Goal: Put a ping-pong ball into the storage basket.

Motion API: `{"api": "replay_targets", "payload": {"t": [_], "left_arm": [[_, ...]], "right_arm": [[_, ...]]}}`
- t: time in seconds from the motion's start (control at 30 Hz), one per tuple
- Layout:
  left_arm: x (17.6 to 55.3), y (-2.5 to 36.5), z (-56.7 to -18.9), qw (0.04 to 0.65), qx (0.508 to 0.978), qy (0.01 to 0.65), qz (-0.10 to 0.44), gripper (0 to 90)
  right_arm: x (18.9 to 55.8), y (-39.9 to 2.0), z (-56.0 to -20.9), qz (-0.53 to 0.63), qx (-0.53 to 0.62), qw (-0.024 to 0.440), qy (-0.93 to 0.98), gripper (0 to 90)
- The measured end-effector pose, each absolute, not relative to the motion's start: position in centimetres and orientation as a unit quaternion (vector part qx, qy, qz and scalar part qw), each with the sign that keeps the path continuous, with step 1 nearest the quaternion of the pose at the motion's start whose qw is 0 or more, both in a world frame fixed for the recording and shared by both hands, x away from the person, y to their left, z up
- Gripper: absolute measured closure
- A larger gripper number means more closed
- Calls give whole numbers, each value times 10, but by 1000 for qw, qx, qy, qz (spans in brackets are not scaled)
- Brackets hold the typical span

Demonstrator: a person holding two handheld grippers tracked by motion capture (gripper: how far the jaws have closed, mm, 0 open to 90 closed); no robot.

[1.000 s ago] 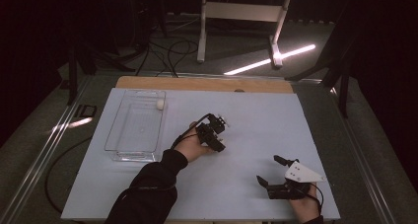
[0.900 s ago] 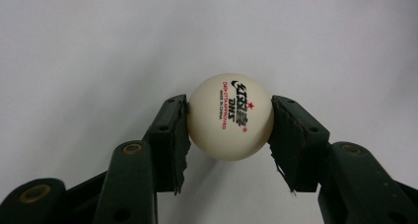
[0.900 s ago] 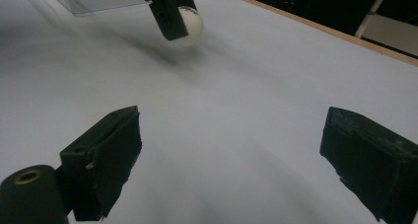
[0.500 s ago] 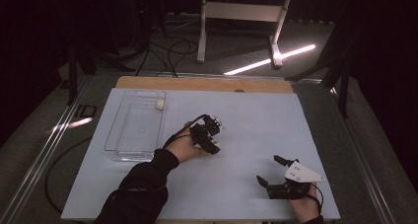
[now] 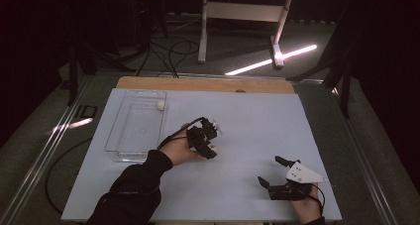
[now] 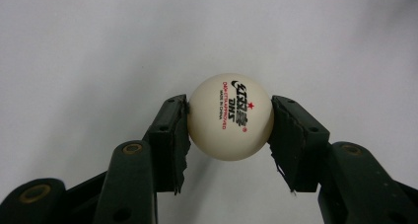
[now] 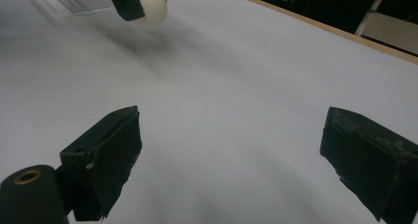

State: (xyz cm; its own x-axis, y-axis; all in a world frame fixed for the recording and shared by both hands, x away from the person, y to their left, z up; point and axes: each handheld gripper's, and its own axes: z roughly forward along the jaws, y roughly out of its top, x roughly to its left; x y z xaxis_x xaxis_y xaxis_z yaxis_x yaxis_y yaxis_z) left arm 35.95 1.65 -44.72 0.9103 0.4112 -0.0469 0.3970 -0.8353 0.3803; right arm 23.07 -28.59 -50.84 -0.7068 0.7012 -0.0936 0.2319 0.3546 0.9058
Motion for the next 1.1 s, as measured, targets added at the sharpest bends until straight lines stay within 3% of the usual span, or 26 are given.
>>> {"api": "replay_targets", "payload": {"t": [1.1], "left_arm": [[347,43,-429,202,966,161,7,520]], "right_arm": [[231,-286,-508,483,298,241,788,85]]}}
